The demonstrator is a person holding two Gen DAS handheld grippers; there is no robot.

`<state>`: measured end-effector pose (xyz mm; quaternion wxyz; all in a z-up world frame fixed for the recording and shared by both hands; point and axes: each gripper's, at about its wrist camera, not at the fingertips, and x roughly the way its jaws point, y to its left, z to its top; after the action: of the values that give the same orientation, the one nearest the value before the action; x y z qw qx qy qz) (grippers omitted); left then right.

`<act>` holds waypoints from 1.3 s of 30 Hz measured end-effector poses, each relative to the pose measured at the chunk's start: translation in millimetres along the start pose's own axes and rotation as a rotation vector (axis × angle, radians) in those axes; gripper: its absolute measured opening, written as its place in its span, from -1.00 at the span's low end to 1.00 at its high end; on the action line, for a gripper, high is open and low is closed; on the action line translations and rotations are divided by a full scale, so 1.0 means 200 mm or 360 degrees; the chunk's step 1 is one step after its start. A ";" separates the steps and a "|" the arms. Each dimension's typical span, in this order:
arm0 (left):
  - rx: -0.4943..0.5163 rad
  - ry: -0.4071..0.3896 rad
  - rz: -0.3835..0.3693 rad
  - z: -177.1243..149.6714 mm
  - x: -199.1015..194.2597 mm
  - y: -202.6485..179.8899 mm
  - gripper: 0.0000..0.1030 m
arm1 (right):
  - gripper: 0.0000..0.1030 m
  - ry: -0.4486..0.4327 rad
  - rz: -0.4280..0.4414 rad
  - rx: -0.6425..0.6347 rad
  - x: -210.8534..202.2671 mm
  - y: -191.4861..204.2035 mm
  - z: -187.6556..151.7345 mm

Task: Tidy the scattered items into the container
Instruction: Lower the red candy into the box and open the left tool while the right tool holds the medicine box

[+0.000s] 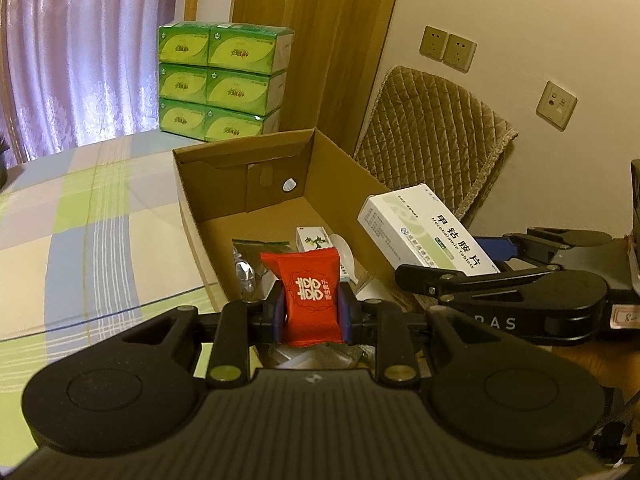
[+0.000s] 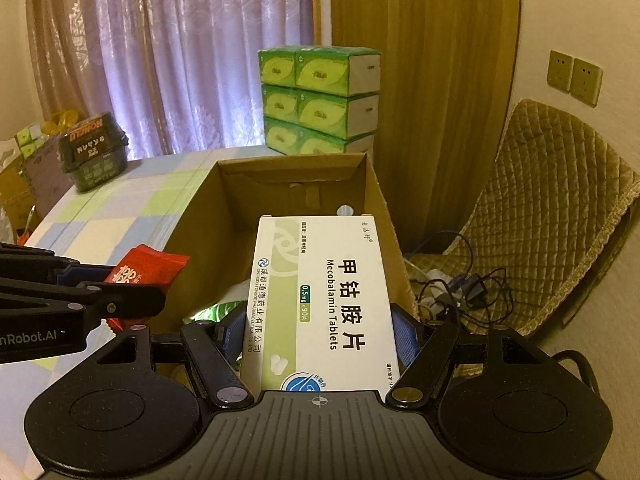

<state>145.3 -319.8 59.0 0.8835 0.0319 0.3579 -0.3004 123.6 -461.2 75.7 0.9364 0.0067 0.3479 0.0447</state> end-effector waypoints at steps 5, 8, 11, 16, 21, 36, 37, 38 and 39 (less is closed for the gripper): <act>0.0003 0.0004 0.0001 0.01 0.03 0.00 -0.58 | 0.41 0.0004 -0.0004 -0.0004 0.01 -0.02 0.01; 0.0000 0.0007 0.0005 0.01 0.04 0.00 -0.58 | 0.41 0.0007 -0.0002 -0.0005 0.02 -0.02 0.01; -0.0004 0.0009 0.0007 0.01 0.05 0.01 -0.58 | 0.41 0.0008 0.0001 -0.0007 0.03 -0.02 0.01; -0.0003 0.0010 0.0009 0.01 0.06 0.01 -0.58 | 0.41 0.0007 0.0003 -0.0008 0.04 -0.01 0.01; -0.0011 0.0008 0.0015 0.02 0.08 0.03 -0.58 | 0.41 0.0005 0.0003 -0.0011 0.06 -0.01 0.03; -0.0036 -0.0016 0.0070 0.01 0.11 0.09 0.00 | 0.41 0.0016 0.0000 -0.0008 0.11 -0.03 0.07; -0.0040 -0.0016 0.0074 0.01 0.10 0.09 0.00 | 0.41 0.0018 0.0000 -0.0007 0.11 -0.03 0.07; -0.0043 -0.0016 0.0077 0.01 0.10 0.09 0.00 | 0.41 0.0020 0.0001 -0.0006 0.11 -0.03 0.07; -0.0045 -0.0016 0.0076 0.01 0.09 0.10 0.00 | 0.41 0.0021 0.0002 -0.0007 0.11 -0.03 0.06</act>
<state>167.3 -313.8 44.9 0.8926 0.0265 0.3569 -0.2742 149.4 -465.1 69.9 0.9341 0.0046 0.3541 0.0463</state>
